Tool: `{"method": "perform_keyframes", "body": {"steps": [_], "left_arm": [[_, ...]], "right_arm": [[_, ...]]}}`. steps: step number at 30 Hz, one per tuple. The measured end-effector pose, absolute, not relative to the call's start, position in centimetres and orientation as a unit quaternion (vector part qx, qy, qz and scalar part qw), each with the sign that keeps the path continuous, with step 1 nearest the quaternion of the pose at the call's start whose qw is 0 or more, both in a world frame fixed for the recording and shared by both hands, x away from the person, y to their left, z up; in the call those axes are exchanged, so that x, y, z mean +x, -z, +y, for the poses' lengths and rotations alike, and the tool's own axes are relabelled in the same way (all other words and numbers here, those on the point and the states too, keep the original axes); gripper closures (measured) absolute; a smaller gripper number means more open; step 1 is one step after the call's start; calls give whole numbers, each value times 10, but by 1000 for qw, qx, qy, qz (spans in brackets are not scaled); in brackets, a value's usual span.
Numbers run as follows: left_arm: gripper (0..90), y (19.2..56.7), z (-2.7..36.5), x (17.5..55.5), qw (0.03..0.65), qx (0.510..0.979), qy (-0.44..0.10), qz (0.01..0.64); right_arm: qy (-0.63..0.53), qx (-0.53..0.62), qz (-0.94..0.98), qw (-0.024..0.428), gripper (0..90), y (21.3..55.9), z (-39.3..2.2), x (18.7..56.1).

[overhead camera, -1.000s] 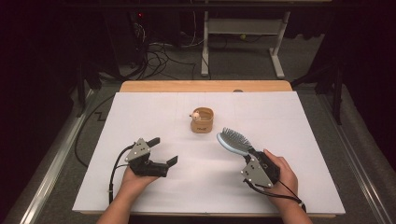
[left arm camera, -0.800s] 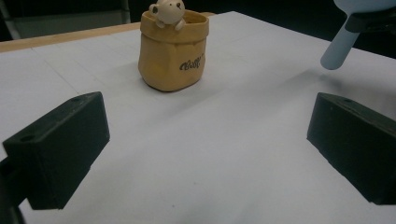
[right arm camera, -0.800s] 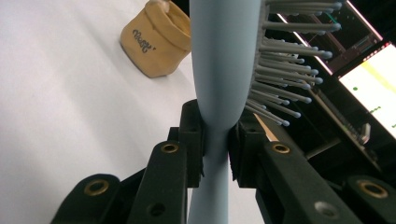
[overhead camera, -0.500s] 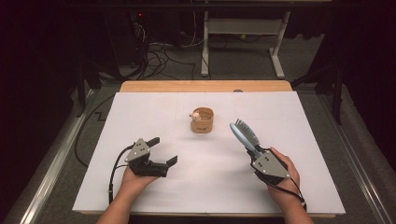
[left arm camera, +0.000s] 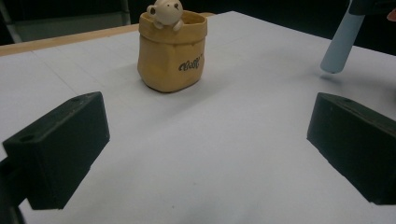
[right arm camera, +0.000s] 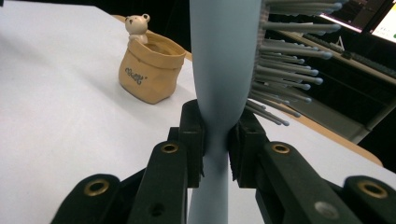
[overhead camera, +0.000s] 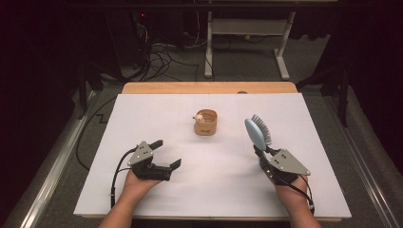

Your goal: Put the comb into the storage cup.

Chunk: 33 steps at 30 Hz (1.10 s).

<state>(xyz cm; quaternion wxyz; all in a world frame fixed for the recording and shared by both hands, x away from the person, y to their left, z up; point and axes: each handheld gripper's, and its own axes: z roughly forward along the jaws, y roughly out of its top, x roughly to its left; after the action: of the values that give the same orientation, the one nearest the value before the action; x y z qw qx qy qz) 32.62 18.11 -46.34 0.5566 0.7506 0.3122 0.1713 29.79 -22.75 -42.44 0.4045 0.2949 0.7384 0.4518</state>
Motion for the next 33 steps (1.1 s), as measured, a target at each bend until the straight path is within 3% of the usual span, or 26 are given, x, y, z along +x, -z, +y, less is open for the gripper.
{"method": "perform_keyframes", "body": {"steps": [33], "left_arm": [[0,463,181,325,555,752,-188,302]], "right_arm": [[-558,373,675,306,785,427,-252,305]]}}
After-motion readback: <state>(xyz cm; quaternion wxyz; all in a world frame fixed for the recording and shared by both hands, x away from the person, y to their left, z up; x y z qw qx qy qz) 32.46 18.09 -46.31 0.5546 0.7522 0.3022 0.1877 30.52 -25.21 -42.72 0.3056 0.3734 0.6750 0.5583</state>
